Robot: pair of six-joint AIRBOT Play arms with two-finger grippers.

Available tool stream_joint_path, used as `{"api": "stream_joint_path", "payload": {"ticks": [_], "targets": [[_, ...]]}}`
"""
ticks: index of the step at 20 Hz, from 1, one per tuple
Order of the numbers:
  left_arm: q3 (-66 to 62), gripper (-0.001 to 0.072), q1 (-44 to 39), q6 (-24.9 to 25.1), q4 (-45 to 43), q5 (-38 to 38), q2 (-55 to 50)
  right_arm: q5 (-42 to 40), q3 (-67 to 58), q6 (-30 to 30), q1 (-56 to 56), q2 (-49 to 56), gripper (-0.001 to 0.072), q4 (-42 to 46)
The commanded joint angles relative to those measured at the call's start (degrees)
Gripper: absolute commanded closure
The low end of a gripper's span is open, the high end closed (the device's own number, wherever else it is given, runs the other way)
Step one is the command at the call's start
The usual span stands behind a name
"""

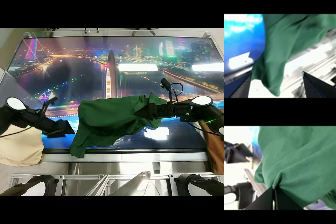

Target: Fold the shirts.

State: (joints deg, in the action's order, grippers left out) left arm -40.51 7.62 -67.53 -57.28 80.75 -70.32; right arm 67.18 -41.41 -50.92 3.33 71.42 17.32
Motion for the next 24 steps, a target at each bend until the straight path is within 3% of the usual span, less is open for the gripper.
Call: {"api": "stream_joint_path", "payload": {"ticks": [1, 2, 3, 4, 7, 10, 12, 14, 16, 19, 21, 24], "targets": [[7.02, 0.0010, -2.62, -0.96, -1.42, -1.92, 0.92, -0.59, 0.24, -0.07, -0.15, 0.07, 0.0689, 0.46], [8.22, 0.0012, -4.50, -0.96, -1.07, -2.47, 0.92, -0.59, 0.24, -0.07, -0.17, 0.07, 0.0689, 0.46], [8.61, 0.0125, -6.36, -0.96, -0.59, -2.64, 0.92, -0.57, 0.24, -0.09, -0.28, 0.04, 0.0688, 0.46], [8.57, 0.0317, -8.35, -0.92, 0.22, -2.71, 0.92, -0.55, 0.22, -0.07, -0.39, 0.02, 0.0688, 0.46], [6.14, 0.0689, -14.62, -0.92, 0.79, -3.78, 0.92, 0.52, 0.17, -0.09, -0.94, -0.55, 0.0689, 0.20], [1.20, 0.0686, -16.04, -1.11, 1.88, -3.04, 2.51, 7.34, -1.64, -0.11, -4.26, -3.98, 0.0689, -2.01], [-4.81, 0.0685, -12.46, 1.09, 8.44, 2.19, 7.45, 14.43, -5.38, -0.09, -9.42, -8.09, 0.0688, -7.32], [-11.74, 0.0685, -5.62, 6.97, 21.44, 8.74, 13.97, 20.35, -10.75, -0.02, -16.17, -13.05, 0.0688, -17.42], [-18.78, 0.0684, 5.05, 15.37, 40.39, 15.45, 21.24, 23.63, -17.55, 0.13, -23.26, -18.23, 0.0688, -26.69], [-26.43, 0.0683, 23.98, 18.47, 60.76, 19.93, 28.22, 20.06, -28.33, 0.13, -34.05, -25.11, 0.0689, -29.99], [-30.62, 0.0683, 35.39, 17.92, 67.54, 21.90, 29.88, 16.90, -33.33, 0.11, -40.00, -27.65, 0.0689, -30.01], [-36.52, 0.0683, 41.59, 16.87, 72.67, 22.67, 26.23, 12.46, -35.60, 0.13, -42.62, -28.15, 0.0688, -27.96]]}}
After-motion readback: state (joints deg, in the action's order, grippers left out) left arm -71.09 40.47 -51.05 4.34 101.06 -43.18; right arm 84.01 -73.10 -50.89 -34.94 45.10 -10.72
